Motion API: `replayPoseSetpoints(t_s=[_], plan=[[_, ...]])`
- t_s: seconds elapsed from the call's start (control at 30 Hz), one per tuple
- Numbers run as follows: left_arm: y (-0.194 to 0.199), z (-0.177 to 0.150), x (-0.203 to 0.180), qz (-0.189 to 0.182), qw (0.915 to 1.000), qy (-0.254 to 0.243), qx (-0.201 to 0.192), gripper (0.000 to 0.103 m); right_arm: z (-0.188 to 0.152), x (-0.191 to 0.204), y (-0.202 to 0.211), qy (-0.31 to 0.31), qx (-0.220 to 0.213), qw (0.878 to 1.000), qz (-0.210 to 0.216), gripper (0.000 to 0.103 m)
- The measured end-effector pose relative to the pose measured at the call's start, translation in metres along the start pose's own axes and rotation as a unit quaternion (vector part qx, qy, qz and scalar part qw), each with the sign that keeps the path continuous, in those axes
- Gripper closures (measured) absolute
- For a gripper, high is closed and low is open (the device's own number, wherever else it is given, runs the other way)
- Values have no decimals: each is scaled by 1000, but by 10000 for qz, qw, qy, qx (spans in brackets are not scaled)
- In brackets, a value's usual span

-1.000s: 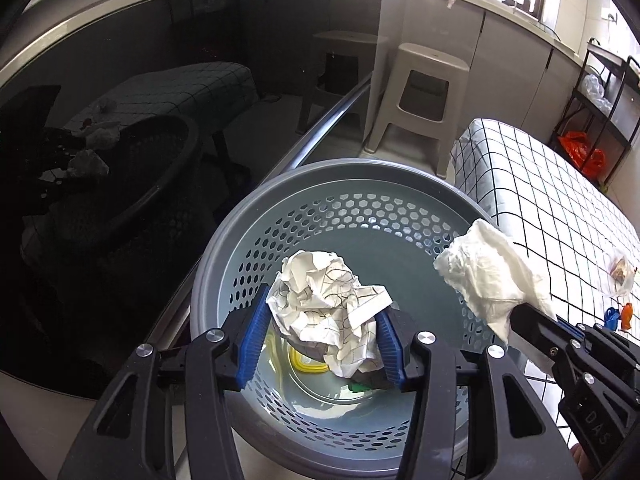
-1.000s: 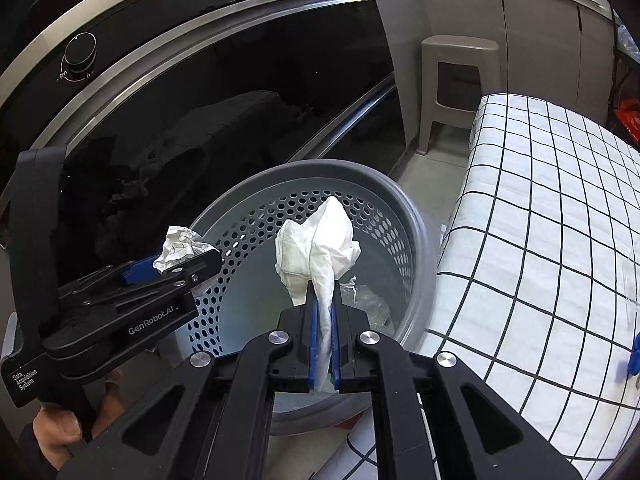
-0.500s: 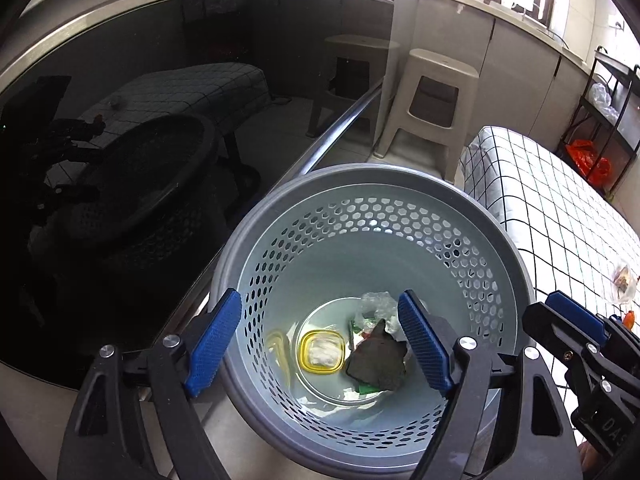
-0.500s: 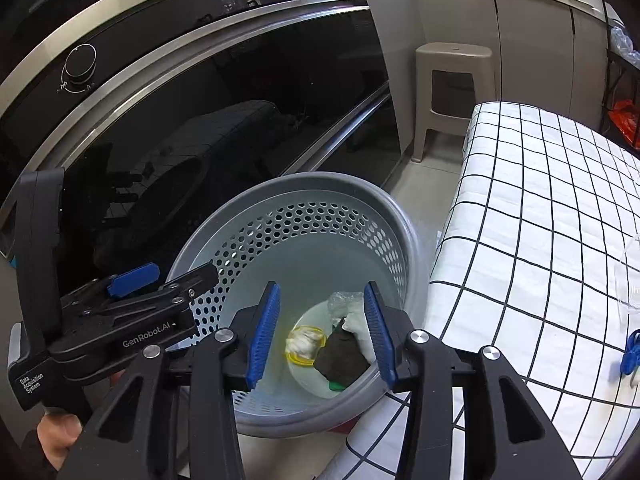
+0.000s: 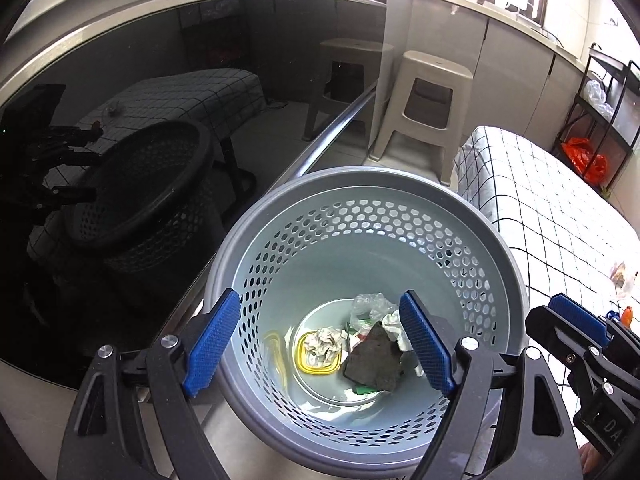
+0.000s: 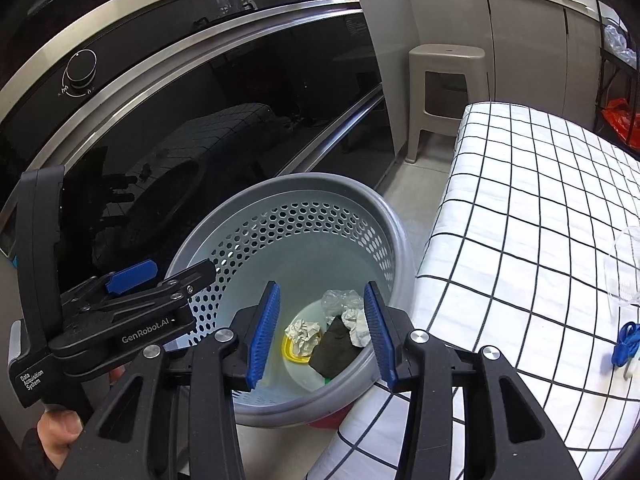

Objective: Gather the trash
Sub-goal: 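Open both tools to drop the foil and tissue into the basket, then move both tools back over the table toward the orange peel and lanyard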

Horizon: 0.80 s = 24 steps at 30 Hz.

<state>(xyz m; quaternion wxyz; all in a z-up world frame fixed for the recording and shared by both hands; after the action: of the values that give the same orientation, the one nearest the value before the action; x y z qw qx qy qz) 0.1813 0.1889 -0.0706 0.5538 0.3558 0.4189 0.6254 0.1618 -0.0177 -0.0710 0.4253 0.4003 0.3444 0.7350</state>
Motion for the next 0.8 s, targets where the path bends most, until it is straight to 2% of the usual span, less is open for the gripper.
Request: replayPoseSetpoints(t_s=[0.4, 0.8], plan=[[12, -11, -18, -74, 9997, -225, -80, 21, -19, -18, 25, -162, -106, 9997, -124, 61], [52, -30, -53, -177, 9971, -641, -377, 21, -50, -60, 86, -480, -466, 9968, -431, 61]])
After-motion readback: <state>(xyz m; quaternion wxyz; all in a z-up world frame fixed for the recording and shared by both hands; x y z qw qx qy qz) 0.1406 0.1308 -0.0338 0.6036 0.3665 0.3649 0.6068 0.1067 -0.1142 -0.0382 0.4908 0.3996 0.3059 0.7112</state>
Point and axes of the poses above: each gripper's, at about its wrist camera, not at the fingertips, and y roughly against the way its jaws point, x to its left, z to its top, the point moved 3 cm from there along -y, roughly the way its jaws point, and after that the axes turned 15 degrees about x, right-handed, at the moved point
